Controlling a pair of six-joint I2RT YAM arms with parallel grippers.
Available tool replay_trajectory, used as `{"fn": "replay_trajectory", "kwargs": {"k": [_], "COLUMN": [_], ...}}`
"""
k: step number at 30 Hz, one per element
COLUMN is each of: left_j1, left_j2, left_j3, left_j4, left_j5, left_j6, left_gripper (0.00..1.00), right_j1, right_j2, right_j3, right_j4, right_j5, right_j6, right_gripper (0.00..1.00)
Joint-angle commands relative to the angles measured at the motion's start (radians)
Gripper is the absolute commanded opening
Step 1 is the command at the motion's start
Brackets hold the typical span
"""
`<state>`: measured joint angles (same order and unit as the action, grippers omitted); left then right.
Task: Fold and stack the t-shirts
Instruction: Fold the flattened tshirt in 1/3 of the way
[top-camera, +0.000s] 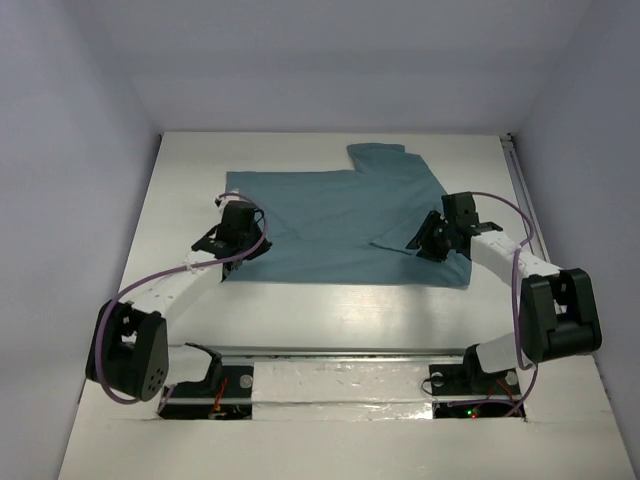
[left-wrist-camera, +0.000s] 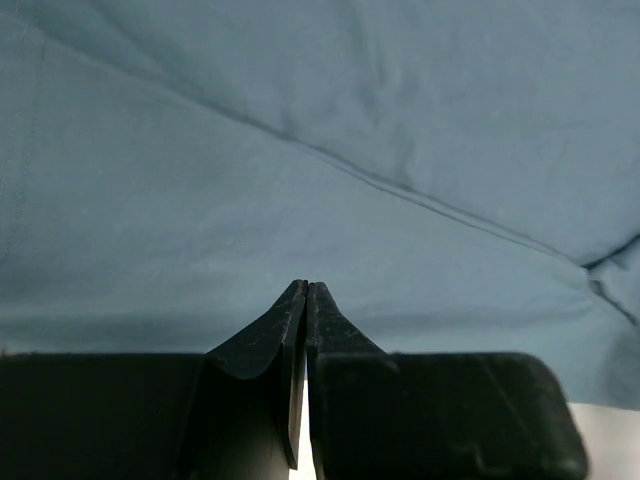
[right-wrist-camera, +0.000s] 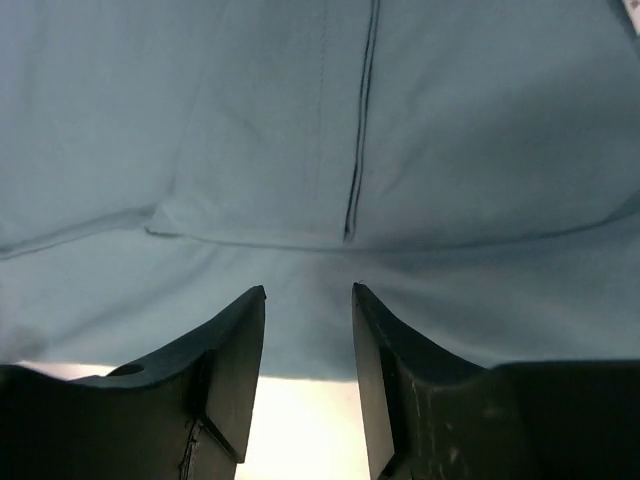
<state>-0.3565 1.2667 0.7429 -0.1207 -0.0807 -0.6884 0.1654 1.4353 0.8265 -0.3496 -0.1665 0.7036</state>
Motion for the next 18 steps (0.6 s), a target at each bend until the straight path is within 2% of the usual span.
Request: {"fn": "replay_trajectory", "kwargs": {"k": [1, 3, 11, 15, 18], "left_j1": [0.001, 0.001, 0.001, 0.001, 0.001], "left_j2": [0.013, 0.022, 0.085, 0.091, 0.077], "left_j3": [-0.039, -0.043, -0.046, -0.062, -0.077], "left_j4": [0.067, 0.066, 0.047, 0.052, 0.059], "left_j5": [-0.043, -0.06, -0.162, -0.156, -0.154], "left_j6": [-0.016, -0.002, 0.033, 0.033, 0.029], "left_gripper": [0.0, 0.0, 0.0, 0.0, 0.0], "right_j1": [0.017, 0.026, 0.026, 0.026, 0.026], "right_j2": [0.025, 0.042, 0.109, 0.126, 0.134], "right_j3": [0.02, 0.008, 0.026, 0.034, 0.036], "right_j4": [0.086, 0.093, 0.129, 0.123, 0.106], "right_j5": [0.03, 0.048, 0.053, 0.074, 0.091], "right_j6": [0.007, 0.019, 0.013, 0.014, 0.023], "right_gripper": [0.46, 0.45, 0.27, 0.27, 0.33]}}
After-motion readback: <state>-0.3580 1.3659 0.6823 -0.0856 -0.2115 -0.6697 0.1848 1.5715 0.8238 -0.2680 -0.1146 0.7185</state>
